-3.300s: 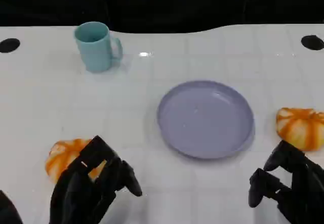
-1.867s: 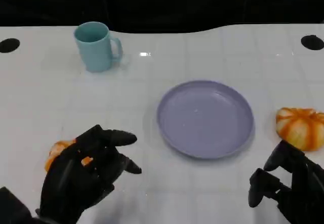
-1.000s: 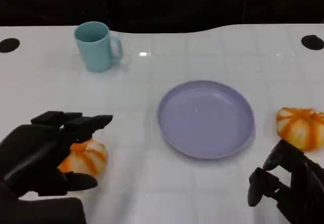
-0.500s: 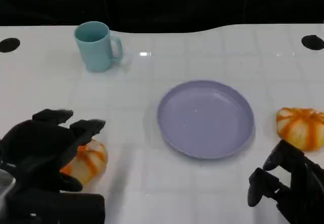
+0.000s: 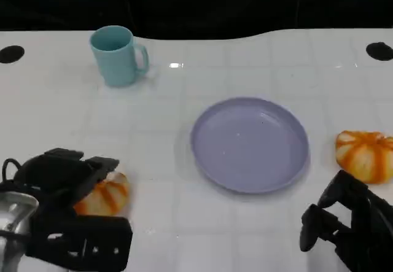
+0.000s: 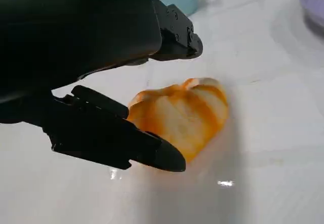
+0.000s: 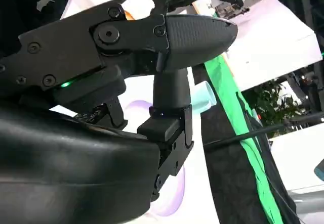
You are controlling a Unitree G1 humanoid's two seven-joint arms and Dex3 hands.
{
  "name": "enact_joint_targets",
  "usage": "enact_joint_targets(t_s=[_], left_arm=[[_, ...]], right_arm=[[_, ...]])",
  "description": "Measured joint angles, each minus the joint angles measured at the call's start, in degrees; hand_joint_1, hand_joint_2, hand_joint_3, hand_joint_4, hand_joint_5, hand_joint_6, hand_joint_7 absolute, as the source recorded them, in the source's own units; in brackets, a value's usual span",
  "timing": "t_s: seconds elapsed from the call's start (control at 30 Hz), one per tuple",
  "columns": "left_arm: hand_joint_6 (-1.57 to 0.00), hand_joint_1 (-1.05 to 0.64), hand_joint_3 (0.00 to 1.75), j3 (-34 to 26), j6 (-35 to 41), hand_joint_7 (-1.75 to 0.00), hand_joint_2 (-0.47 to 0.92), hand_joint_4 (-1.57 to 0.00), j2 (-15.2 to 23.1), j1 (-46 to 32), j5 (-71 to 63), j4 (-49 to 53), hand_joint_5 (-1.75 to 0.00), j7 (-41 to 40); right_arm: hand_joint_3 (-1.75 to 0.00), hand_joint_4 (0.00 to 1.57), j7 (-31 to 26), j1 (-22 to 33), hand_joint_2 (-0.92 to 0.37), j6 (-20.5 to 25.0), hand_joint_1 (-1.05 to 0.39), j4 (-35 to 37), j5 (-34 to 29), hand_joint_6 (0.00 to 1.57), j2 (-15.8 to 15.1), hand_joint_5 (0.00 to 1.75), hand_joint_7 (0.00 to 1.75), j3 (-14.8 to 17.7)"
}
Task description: Grasp the bread from the table and place it into the plate.
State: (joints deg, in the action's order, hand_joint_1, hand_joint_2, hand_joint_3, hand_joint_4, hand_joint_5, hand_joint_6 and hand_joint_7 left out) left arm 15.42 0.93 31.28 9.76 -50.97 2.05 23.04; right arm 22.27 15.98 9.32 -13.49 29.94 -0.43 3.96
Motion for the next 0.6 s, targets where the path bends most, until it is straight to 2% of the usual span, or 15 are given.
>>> enact_joint_targets(t_s=[0.3,0.5,0.53,0.6], left_arm=[[-0.16,-0.51,0.01,2.85,-0.5,0.0,0.88,-0.09,-1.04,3.53,0.25,8.08,-0.09,-2.95],[-0.19,-0.49,0.01,5.01,-0.35,-0.01,0.89,-0.14,-3.09,6.72,0.88,15.06,-0.1,-5.74],[-0.24,-0.36,0.04,5.1,-0.35,-0.03,0.91,-0.24,-3.09,6.89,1.21,15.33,-0.15,-6.0],[-0.29,-0.26,0.07,4.74,-2.28,-0.05,0.92,-0.33,-3.2,6.82,3.32,16.37,-0.18,-8.32]], right_arm=[[-0.39,0.74,0.04,0.01,-0.92,0.01,-0.57,0.0,0.1,0.57,-0.03,1.75,1.61,0.31],[-0.4,0.75,0.19,-0.09,-0.92,0.18,-0.56,0.05,0.44,0.58,-0.37,1.75,1.61,0.66],[-0.4,0.75,0.19,-0.09,-0.92,0.19,-0.57,0.05,0.44,0.56,-0.41,1.75,1.6,0.68],[-0.4,0.74,0.55,-0.17,-0.92,0.18,-0.57,0.43,1.06,0.56,-0.45,1.75,1.6,0.75]])
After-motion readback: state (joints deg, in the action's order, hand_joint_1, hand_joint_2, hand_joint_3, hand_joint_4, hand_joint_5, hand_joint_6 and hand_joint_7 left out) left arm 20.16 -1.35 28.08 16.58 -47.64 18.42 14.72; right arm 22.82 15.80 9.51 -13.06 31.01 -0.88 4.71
